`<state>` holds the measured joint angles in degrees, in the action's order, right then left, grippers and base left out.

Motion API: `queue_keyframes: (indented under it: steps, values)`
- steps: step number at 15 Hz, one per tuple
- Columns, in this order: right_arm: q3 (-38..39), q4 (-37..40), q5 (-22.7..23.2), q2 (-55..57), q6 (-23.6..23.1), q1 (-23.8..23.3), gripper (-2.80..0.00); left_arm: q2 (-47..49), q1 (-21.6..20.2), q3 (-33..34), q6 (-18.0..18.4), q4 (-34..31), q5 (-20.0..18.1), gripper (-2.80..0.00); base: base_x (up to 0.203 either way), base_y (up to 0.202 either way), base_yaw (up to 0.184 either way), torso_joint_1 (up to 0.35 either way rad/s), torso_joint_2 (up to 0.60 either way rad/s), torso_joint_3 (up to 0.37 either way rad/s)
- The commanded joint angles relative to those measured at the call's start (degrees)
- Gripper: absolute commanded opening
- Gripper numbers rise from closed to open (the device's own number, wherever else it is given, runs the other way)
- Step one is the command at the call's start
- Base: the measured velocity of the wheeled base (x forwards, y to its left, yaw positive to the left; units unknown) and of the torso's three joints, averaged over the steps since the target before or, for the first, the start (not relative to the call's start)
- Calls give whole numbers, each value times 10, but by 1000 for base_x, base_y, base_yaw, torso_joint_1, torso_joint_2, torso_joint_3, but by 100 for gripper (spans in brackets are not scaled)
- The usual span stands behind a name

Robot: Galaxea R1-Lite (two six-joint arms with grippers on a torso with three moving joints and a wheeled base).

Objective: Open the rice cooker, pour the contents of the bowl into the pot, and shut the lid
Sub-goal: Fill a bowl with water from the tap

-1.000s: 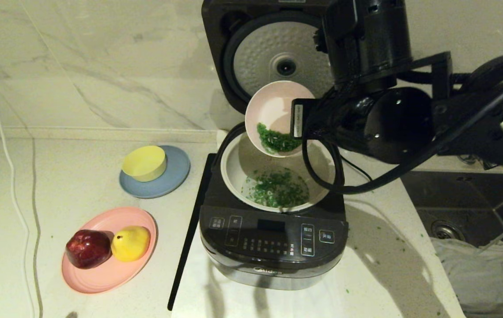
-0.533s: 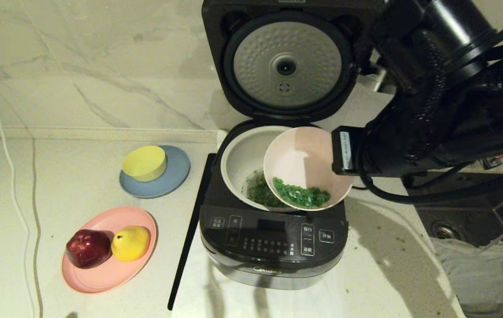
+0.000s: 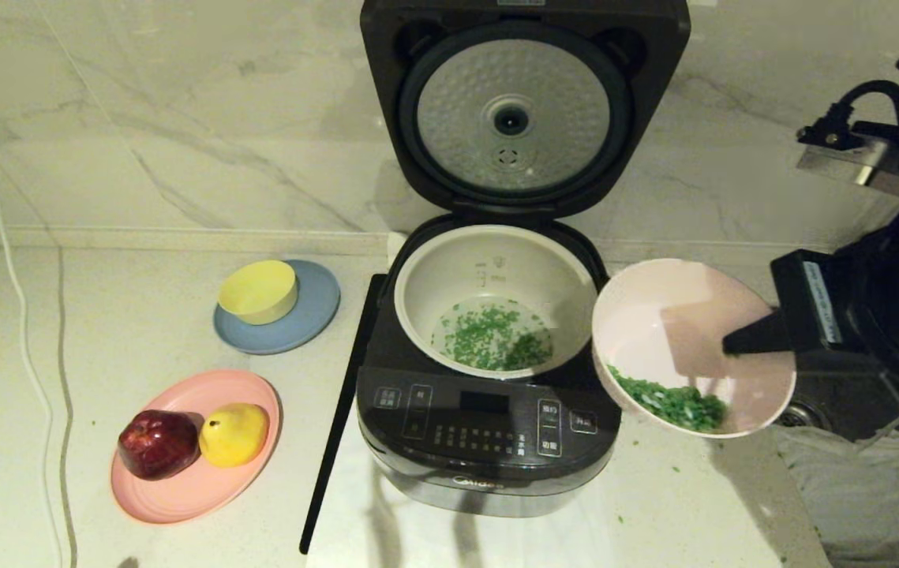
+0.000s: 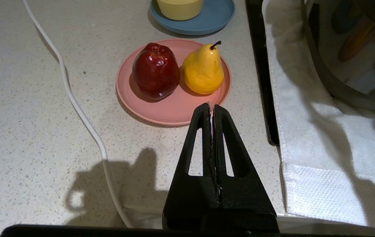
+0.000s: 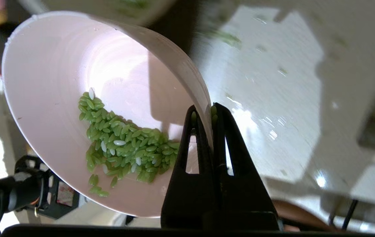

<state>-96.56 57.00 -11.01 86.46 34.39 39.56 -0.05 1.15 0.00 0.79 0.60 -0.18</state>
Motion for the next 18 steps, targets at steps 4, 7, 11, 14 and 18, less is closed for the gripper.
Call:
queue_keyframes:
  steps: [4, 7, 11, 14, 18]
  values:
    - [68, -2, 66, -56, -2, -166, -280, 0, 0, 4, 0, 0, 0, -280, 0, 0, 0, 0, 0, 0]
    - [115, -40, 121, -55, -22, -274, -280, 0, 0, 4, 0, 0, 0, -280, 0, 0, 0, 0, 0, 0]
    - [187, -107, 161, -40, -44, -388, -280, 0, 0, 4, 0, 0, 0, -280, 0, 0, 0, 0, 0, 0]
    - [246, -167, 197, -20, -51, -484, -280, 0, 0, 4, 1, 0, 0, -280, 0, 0, 0, 0, 0, 0]
    - [319, -250, 234, 24, -70, -620, -280, 0, 0, 4, 0, 0, 0, -280, 0, 0, 0, 0, 0, 0]
